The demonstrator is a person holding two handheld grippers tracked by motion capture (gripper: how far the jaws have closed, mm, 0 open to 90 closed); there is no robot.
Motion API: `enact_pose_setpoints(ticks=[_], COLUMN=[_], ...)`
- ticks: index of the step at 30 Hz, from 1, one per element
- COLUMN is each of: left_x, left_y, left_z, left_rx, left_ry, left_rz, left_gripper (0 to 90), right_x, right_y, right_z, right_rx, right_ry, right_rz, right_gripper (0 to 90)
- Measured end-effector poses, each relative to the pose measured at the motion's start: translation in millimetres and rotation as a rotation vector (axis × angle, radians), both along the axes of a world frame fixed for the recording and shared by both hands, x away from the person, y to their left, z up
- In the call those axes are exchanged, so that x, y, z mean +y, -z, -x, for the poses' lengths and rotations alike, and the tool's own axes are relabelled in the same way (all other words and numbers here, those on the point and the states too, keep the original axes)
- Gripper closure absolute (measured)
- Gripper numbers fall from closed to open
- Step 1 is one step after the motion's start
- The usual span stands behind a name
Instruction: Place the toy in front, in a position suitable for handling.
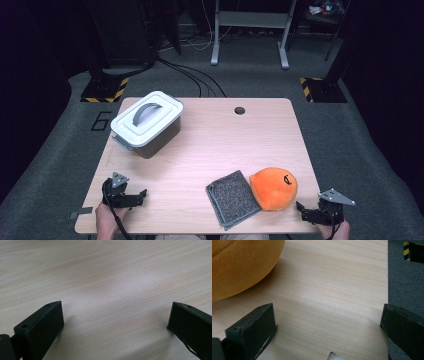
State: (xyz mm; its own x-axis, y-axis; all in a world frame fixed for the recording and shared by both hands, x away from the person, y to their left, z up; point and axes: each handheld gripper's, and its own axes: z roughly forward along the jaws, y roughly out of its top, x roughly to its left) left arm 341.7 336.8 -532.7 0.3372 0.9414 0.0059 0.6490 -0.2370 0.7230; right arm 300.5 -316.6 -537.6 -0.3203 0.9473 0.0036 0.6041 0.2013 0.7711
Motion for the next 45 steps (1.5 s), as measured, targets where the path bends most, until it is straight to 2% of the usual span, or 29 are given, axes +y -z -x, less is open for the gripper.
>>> enact_pose_setpoints(ticks=[5, 10, 14, 26, 31, 32, 33, 35, 38, 39, 45], left_x=[0.1, 0.0, -0.2, -0.4, -0.4, -0.4, -0.5, -0.5, -0.5, -0.5, -0.5], left_y=[0.1, 0.0, 0.0, 0.1, 0.0, 0.0, 0.0, 0.1, 0.0, 0.0, 0.1], left_z=[-0.1, 0.0, -0.1, 0.1, 0.2, 0.2, 0.2, 0.1, 0.1, 0.1, 0.1], left_rx=[-0.002, 0.001, 0.000, 0.000, 0.001, 0.001, 0.000, 0.000, 0.000, 0.000, 0.000], left_ry=[0.001, -0.001, -0.005, -0.009, -0.009, -0.009, -0.010, -0.011, -0.010, -0.010, -0.011], left_rz=[0.000, 0.000, 0.001, 0.001, 0.001, 0.001, 0.001, 0.001, 0.001, 0.000, 0.001], left_gripper=[0.0, 0.0, 0.0, 0.0, 0.0, 0.0, 0.0, 0.0, 0.0, 0.0, 0.0], right_x=[0.9, 1.6, 2.3, 1.8, 4.5, 3.3, 4.6, 4.0, 2.9, 2.9, 0.8], right_y=[0.3, 0.8, -0.9, -1.8, -3.8, -4.6, -5.6, -6.4, -8.1, -10.7, -21.7], right_z=[0.1, -0.9, -2.6, -0.8, 0.7, 1.1, 0.6, 0.7, 1.1, 2.3, 5.4], right_rx=[-0.005, -0.010, 0.011, 0.018, 0.022, 0.023, 0.045, 0.057, 0.056, 0.062, 0.079], right_ry=[0.017, 0.008, 0.013, 0.014, 0.032, 0.008, 0.016, 0.004, -0.010, -0.004, -0.020], right_rz=[-0.003, -0.003, 0.002, 0.005, 0.025, 0.041, 0.028, 0.032, 0.029, 0.006, -0.034], right_gripper=[0.0, 0.0, 0.0, 0.0, 0.0, 0.0, 0.0, 0.0, 0.0, 0.0, 0.0])
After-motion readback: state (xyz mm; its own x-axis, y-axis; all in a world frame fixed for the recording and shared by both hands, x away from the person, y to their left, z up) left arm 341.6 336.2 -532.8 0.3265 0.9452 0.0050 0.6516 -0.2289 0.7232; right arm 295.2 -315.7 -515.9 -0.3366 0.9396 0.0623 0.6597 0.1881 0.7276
